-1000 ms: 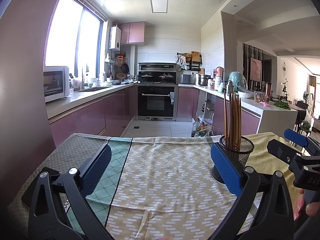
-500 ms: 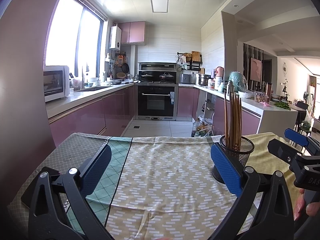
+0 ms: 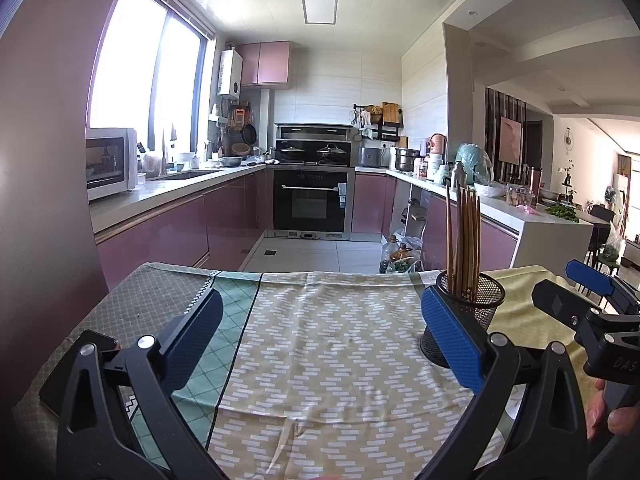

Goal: Organize utensils

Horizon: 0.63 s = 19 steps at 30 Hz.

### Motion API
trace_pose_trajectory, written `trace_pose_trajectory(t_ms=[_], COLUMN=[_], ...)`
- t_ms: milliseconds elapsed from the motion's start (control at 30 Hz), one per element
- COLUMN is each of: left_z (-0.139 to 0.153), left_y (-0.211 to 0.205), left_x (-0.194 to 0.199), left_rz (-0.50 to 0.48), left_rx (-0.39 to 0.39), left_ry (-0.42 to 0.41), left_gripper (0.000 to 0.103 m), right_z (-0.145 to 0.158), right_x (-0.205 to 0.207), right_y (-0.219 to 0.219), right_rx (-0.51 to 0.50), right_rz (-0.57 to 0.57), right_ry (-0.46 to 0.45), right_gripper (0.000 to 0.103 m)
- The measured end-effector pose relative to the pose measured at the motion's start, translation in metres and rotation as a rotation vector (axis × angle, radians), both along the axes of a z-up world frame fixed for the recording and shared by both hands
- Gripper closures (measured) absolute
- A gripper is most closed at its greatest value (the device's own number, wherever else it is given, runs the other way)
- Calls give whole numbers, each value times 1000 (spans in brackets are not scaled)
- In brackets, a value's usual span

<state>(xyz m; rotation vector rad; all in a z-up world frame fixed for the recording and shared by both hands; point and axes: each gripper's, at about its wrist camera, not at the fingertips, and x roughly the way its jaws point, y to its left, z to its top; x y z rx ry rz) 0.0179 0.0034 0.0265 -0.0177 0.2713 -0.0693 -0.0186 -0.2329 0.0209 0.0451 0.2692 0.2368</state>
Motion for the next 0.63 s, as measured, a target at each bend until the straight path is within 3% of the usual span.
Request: trace_pose_trajectory(t_ms=[433, 533, 633], left_z=[-2, -7, -15], left_y=[-1, 5, 20], left_x=[6, 15, 30], left_rz=[4, 12, 18], left_rx=[15, 2, -14], left_ry=[38, 87, 156], left_gripper=[5, 5, 5], right_z=[-3, -12, -35], right_x=[4, 20, 55], right_y=[-5, -25, -66], right_rx=[-23, -56, -90], right_rz=[-13, -70, -172], right_ry=[21, 86, 250], right_gripper=[7, 7, 7])
